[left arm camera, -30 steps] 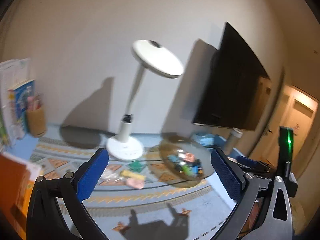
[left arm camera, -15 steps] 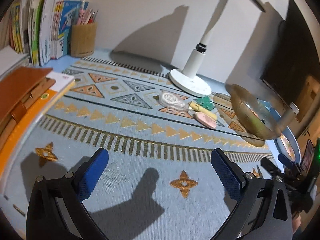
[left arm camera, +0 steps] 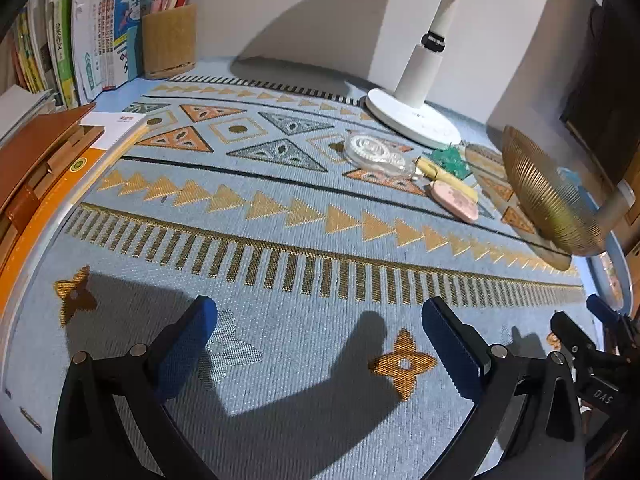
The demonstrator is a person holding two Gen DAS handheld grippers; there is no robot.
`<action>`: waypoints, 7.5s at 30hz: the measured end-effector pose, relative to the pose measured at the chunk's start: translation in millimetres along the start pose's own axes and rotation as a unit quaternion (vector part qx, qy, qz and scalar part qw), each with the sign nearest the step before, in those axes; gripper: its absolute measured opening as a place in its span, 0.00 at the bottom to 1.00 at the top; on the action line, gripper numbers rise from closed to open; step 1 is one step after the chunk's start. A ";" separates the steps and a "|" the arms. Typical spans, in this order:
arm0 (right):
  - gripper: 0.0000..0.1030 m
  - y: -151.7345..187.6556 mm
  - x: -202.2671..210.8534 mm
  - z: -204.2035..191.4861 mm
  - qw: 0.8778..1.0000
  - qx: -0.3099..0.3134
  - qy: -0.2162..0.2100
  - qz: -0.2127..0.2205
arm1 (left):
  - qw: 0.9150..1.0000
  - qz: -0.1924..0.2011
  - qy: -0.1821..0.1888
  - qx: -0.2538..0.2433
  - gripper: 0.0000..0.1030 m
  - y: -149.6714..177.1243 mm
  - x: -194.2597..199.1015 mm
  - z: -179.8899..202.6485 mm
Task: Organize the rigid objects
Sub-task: 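Move both open grippers back from the bowl to the remaining objects, then grasp the clear gear tape dispenser with the left gripper while the right gripper grasps the pink eraser, then carry the tape dispenser and pink eraser over the amber bowl, then open both grippers to drop the dispenser and eraser into the bowl, then move both open grippers back from the bowl toward the yellow stick and green tree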
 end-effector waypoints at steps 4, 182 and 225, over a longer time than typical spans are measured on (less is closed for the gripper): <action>1.00 -1.1 -2.7 1.4 1.000 -0.003 -0.007 -0.007 | 1.000 -0.005 -0.018 -0.009 0.99 0.7 -2.6 3.1; 0.84 -68.1 142.1 71.7 0.987 -0.115 -0.098 0.062 | 0.957 0.170 0.203 -0.114 0.99 -62.5 184.3 119.6; 0.86 -4.5 -14.2 13.9 0.998 -0.043 -0.010 -0.042 | 0.995 -0.001 0.023 -0.096 0.99 -12.7 -1.8 39.0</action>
Point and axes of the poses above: each gripper's, at about its wrist camera, not at the fingertips, and x roughly against the way its jaws point, z to its right, y to its underside, the point moved 4 cm from there along -x, roughly the way its jaws point, and after that the axes turned 9 degrees about -z, right-handed, at the moved point
